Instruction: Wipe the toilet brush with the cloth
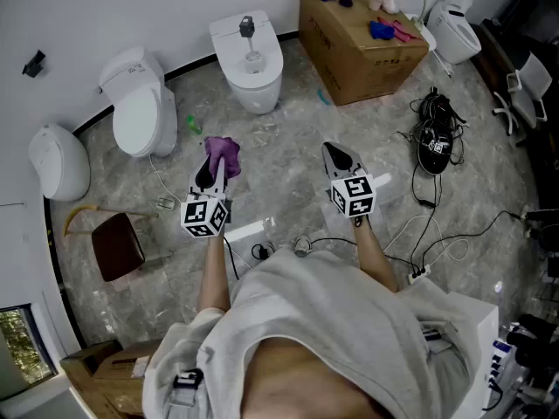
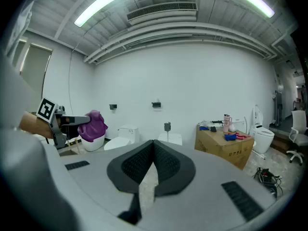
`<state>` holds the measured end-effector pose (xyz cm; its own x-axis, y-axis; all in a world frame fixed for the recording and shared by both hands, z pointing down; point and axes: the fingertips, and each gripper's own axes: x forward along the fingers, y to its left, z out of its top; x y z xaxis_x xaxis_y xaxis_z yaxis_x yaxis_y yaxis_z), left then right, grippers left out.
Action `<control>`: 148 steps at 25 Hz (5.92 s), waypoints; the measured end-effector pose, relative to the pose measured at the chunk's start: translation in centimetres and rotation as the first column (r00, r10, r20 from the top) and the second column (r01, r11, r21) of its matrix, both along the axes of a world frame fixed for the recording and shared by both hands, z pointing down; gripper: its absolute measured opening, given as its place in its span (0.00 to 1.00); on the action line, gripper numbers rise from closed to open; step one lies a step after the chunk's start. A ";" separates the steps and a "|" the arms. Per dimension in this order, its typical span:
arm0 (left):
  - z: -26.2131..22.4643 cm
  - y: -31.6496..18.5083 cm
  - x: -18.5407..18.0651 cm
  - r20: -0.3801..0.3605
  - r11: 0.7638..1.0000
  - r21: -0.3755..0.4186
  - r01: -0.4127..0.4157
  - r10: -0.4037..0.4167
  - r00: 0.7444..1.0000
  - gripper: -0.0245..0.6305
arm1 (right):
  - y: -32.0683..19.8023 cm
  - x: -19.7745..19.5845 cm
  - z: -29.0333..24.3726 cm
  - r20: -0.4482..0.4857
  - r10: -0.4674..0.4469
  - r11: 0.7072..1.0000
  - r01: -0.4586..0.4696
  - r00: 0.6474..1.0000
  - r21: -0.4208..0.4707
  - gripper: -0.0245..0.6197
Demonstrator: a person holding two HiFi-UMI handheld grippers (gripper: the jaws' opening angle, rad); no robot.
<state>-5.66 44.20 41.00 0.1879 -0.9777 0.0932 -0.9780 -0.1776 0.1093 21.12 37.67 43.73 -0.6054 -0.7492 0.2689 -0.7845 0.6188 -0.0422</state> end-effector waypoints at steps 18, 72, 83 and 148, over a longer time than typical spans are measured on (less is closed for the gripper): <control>0.8 -2.0 4.9 0.022 1.000 -0.008 0.027 -0.027 0.999 0.20 | -1.9 3.8 1.2 0.032 -0.073 0.997 0.073 0.997 0.001 0.09; 6.0 -44.3 -6.4 -0.038 0.992 -0.096 -0.080 0.077 0.996 0.20 | -42.2 -12.3 2.8 -0.025 -0.091 0.996 0.090 0.996 -0.014 0.09; 7.6 -52.2 -6.6 -0.035 0.987 -0.154 0.049 -0.055 0.998 0.20 | -53.2 -13.5 3.4 0.012 -0.227 0.973 0.227 0.974 -0.041 0.09; 34.3 -63.4 -8.9 -0.144 0.830 -0.527 -0.182 0.123 0.982 0.20 | -53.4 -13.2 16.8 -0.184 -0.116 0.927 0.040 0.976 -0.373 0.09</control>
<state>-14.56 -19.24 75.31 0.3672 -0.7381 0.5660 -0.9221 -0.2087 0.3260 7.90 -15.73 60.57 -0.5635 -0.5283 0.6351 -0.7500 0.6494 -0.1252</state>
